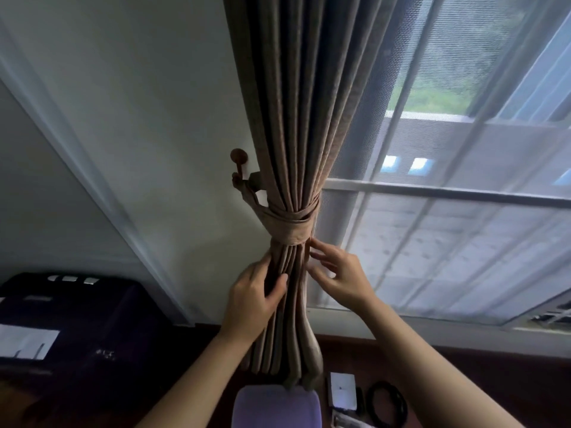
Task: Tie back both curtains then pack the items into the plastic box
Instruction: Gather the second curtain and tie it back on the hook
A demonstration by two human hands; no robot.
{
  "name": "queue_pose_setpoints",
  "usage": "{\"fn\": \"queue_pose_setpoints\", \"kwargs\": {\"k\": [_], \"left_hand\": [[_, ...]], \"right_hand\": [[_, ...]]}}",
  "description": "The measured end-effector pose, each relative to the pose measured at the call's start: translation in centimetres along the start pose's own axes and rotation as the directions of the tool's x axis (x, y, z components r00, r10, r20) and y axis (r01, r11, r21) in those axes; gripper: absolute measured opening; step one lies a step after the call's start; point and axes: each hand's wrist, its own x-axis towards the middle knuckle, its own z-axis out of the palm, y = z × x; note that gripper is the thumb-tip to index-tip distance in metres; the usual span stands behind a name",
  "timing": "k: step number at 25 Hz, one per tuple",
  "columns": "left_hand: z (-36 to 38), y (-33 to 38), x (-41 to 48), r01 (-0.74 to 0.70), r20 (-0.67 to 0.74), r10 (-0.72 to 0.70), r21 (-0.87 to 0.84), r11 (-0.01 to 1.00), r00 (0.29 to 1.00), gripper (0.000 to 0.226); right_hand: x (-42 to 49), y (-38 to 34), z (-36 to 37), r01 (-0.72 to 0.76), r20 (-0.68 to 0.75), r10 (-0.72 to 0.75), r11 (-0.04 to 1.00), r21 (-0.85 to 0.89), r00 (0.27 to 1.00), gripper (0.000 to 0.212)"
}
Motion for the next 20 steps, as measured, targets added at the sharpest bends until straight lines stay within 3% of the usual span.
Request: {"fn": "queue_pose_setpoints", "kwargs": {"k": [2,5,8,11,13,14,17,19,20], "left_hand": [[-0.3,0.0,0.9,0.001,0.050,0.001,-0.031,1.000,0.999,0.047],[-0.4,-0.2,1.8,0.011,0.084,-0.011,0.001,1.000,0.996,0.031],[-0.2,-0.5,2.0,-0.020,0.071,0.016,0.055,0.998,0.997,0.028],[-0.3,-0.4,2.1,-0.035,0.030,0.034,0.043,0.998,0.999,0.036],[-0.5,-0.4,2.1,-0.028,0.022,0.028,0.014,1.000,0.999,0.038],[-0.5,-0.5,2.2,-0.038,0.022,0.037,0.020,0.999,0.999,0.037],[-0.1,-0.5,2.8,-0.121,0.007,0.121,0.116,0.986,0.993,0.035],[0.3,-0.3,3.0,-0.181,0.002,0.184,0.191,0.965,0.983,0.033],[0.4,-0.1,3.0,-0.197,0.002,0.202,0.219,0.955,0.979,0.032]], "right_hand": [[0.1,-0.1,0.3,0.018,-0.059,-0.022,0.998,-0.066,0.998,0.048],[-0.2,-0.5,1.3,0.061,-0.261,-0.102,0.985,-0.161,0.960,0.031],[-0.5,-0.5,2.3,0.056,-0.299,-0.085,0.993,-0.105,0.951,0.017],[-0.1,-0.1,2.2,0.016,-0.025,-0.017,1.000,-0.023,1.000,0.013],[-0.1,0.2,2.2,0.020,0.183,-0.016,1.000,-0.022,0.983,0.019],[-0.3,0.4,2.3,0.038,0.201,-0.022,0.996,-0.078,0.979,0.020],[-2.0,2.2,3.4,0.099,-0.100,-0.153,0.905,-0.415,0.983,0.027],[-3.4,2.7,4.8,0.018,-0.258,-0.169,0.865,-0.501,0.951,0.037],[-3.8,2.6,5.5,0.003,-0.272,-0.157,0.871,-0.492,0.949,0.035]]}}
